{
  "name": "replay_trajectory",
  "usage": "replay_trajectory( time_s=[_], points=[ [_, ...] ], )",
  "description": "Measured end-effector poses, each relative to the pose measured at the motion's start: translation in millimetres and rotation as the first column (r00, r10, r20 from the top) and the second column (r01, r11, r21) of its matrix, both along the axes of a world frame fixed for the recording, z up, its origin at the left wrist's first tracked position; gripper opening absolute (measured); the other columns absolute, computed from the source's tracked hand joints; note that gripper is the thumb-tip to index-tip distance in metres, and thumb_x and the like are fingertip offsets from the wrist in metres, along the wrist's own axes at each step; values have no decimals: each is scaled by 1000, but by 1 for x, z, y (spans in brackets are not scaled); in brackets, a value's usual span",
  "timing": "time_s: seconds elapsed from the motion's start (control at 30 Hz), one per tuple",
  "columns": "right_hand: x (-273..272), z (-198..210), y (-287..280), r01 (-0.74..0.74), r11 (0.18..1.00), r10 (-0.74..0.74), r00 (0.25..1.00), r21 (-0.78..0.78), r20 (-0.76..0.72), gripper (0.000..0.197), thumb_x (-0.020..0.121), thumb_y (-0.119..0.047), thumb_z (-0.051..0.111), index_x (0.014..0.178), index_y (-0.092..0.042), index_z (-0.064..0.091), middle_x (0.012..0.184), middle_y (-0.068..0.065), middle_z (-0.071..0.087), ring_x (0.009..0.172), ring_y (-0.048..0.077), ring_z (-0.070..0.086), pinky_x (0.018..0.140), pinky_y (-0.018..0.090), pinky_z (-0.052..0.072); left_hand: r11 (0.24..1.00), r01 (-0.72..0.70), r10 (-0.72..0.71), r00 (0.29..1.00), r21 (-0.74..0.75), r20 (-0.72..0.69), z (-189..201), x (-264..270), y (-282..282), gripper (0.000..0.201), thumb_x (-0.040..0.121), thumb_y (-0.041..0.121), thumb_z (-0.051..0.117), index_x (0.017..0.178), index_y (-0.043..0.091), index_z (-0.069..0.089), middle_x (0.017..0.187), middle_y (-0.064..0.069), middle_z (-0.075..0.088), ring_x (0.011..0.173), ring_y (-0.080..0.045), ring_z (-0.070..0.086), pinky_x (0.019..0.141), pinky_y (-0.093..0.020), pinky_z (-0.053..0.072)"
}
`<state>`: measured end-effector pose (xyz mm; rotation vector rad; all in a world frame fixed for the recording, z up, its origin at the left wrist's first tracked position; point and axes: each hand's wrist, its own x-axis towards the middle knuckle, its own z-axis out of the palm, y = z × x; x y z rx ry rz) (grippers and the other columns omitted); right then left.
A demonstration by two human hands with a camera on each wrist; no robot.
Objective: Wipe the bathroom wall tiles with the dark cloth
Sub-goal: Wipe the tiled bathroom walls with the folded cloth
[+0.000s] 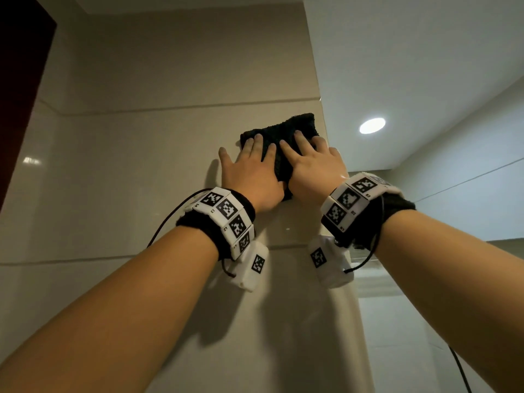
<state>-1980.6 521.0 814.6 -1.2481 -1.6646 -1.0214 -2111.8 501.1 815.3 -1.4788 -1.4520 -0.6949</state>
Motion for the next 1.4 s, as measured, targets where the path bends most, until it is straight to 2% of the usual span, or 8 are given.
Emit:
replay_trajectory(
  time_s=[0.37,0.47,0.77,1.1,1.23,1.3,1.4],
  points=[
    [8,87,0,-3,998,-2,996,-57,-86,76,92,-40,49,155,-38,6,164,1,3,146,32,6,116,47,16,998,64,-64,998,22,27,78,10,11,81,96,57,40,159,28,-2,167,-1,-12,153,-19,-10,117,-67,1],
    [10,98,-4,4,998,-9,996,-59,-86,75,92,-40,50,155,-38,10,163,3,8,144,33,11,114,48,19,996,82,-83,995,22,49,88,13,11,82,95,56,42,159,28,-1,167,-1,-12,153,-19,-10,117,-67,1],
    [16,50,2,48,998,-46,998,42,-45,75,89,-45,54,153,-36,17,154,3,25,136,33,25,104,42,34,995,97,-99,994,34,55,44,21,8,79,96,51,45,159,29,4,167,0,-8,153,-19,-7,118,-65,3],
    [23,-1,-11,16,1000,-17,1000,15,25,71,90,-41,53,152,-27,23,148,9,28,132,34,28,101,41,33,997,49,-47,998,-54,38,-5,27,-11,83,93,44,52,159,26,5,167,-3,-8,153,-21,-4,117,-66,6],
    [22,-18,-12,-23,999,21,998,38,57,66,90,-39,52,150,-22,29,152,10,23,136,35,25,105,43,31,999,-5,6,1000,-48,12,-22,30,-17,83,93,42,54,159,25,7,167,-4,-4,153,-24,0,117,-65,10],
    [22,-25,-10,-52,998,50,997,26,64,67,92,-37,49,152,-18,25,156,11,18,140,36,21,107,44,30,999,-17,17,1000,-43,9,-27,30,-18,81,94,42,53,159,25,7,166,-3,-3,152,-24,1,117,-64,11],
    [25,-30,-5,-89,996,89,994,-5,63,75,94,-41,47,156,-18,13,161,12,7,148,35,7,115,45,22,1000,-9,10,1000,-28,18,-33,28,-17,78,97,43,48,159,25,5,167,-2,-4,153,-23,1,117,-63,12]
  ],
)
